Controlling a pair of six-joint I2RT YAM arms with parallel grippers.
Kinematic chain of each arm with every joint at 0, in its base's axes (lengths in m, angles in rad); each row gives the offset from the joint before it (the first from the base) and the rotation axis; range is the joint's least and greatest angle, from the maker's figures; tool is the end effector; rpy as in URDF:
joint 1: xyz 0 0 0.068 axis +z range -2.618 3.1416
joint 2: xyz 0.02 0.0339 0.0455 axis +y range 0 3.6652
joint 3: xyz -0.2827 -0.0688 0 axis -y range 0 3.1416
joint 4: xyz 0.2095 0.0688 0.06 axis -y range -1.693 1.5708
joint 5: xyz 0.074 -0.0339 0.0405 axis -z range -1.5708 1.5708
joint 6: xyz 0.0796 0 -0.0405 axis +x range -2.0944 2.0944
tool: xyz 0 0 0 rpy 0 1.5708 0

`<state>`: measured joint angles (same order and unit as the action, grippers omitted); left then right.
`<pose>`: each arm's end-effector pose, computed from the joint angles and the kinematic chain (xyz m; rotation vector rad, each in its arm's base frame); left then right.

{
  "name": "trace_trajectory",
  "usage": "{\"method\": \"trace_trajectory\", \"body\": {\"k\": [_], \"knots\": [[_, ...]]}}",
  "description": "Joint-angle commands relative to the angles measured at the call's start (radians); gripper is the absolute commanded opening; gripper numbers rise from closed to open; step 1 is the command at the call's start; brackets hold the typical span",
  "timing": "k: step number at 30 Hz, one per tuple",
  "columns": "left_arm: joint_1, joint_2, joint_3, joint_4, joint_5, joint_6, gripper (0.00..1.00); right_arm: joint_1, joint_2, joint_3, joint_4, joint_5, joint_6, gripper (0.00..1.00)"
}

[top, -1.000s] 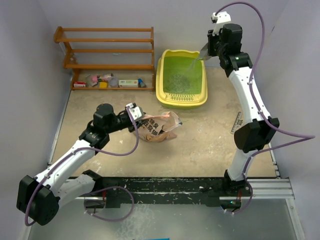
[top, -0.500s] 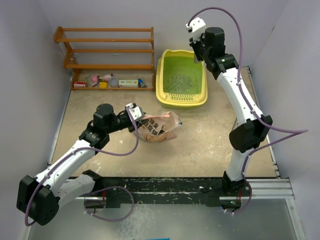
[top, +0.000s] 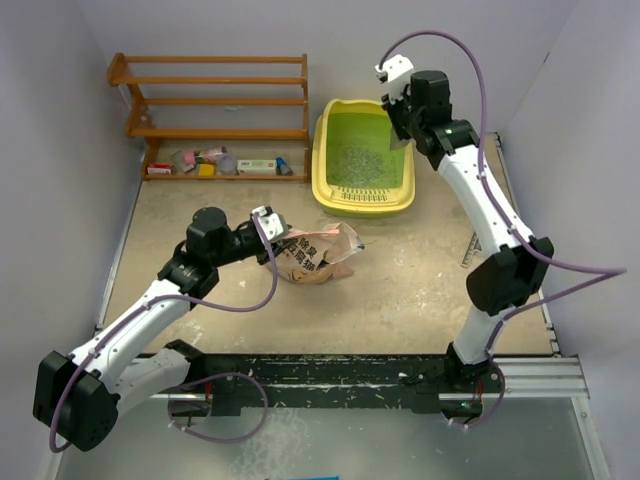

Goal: Fill the litter box with clean litter

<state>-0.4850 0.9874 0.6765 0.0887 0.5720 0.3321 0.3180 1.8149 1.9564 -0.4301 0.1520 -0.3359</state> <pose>0.1741 -0.1405 0.3114 1.0736 1.4438 -0.6204 0.4157 0.1241 0.4333 -0.4961 1.7913 -0.1537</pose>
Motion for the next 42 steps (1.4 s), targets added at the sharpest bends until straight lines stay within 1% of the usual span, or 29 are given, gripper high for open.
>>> {"method": "trace_trajectory", "body": {"k": [1, 3, 4, 5, 6, 7, 11, 14, 19, 21, 24, 28, 31, 36, 42], "knots": [[-0.004, -0.023, 0.007, 0.038, 0.03, -0.016, 0.37, -0.002, -0.195, -0.051, 0.004, -0.041, 0.176, 0.0], [-0.004, -0.027, 0.01, 0.037, 0.033, -0.017, 0.32, -0.002, -0.266, -0.1, -0.002, -0.046, 0.235, 0.0], [-0.004, -0.03, 0.011, 0.037, 0.034, -0.018, 0.26, -0.001, -0.306, -0.122, -0.013, -0.081, 0.272, 0.0], [-0.005, -0.032, 0.01, 0.037, 0.034, -0.018, 0.19, -0.001, -0.341, -0.145, -0.04, -0.108, 0.303, 0.0], [-0.004, -0.033, 0.011, 0.038, 0.035, -0.018, 0.08, 0.0, -0.38, -0.167, -0.06, -0.128, 0.34, 0.0], [-0.004, -0.035, 0.012, 0.034, 0.034, -0.018, 0.0, 0.0, -0.419, -0.195, -0.071, -0.156, 0.376, 0.0], [-0.004, -0.048, 0.02, 0.018, 0.015, -0.021, 0.0, 0.0, -0.588, -0.313, -0.121, -0.232, 0.474, 0.0], [-0.004, -0.068, 0.028, -0.004, -0.055, -0.025, 0.0, 0.0, -0.679, -0.379, -0.173, -0.283, 0.533, 0.0], [-0.004, -0.105, 0.027, -0.014, -0.173, -0.039, 0.0, 0.001, -0.765, -0.465, -0.24, -0.452, 0.604, 0.0], [-0.004, -0.116, 0.031, -0.024, -0.202, -0.047, 0.0, 0.0, -0.796, -0.503, -0.26, -0.486, 0.613, 0.0], [-0.004, -0.124, 0.027, -0.019, -0.2, -0.062, 0.0, 0.0, -0.835, -0.556, -0.269, -0.511, 0.623, 0.0], [-0.004, -0.102, 0.042, -0.03, -0.166, -0.073, 0.0, 0.001, -0.843, -0.609, -0.244, -0.594, 0.645, 0.0], [-0.004, -0.091, 0.047, -0.03, -0.145, -0.081, 0.0, 0.002, -0.854, -0.657, -0.2, -0.605, 0.663, 0.0], [-0.004, -0.095, 0.047, -0.035, -0.15, -0.082, 0.0, 0.012, -0.851, -0.7, -0.14, -0.613, 0.693, 0.0], [-0.005, -0.117, 0.049, -0.047, -0.174, -0.083, 0.0, 0.019, -0.793, -0.651, -0.119, -0.597, 0.686, 0.0]]}}
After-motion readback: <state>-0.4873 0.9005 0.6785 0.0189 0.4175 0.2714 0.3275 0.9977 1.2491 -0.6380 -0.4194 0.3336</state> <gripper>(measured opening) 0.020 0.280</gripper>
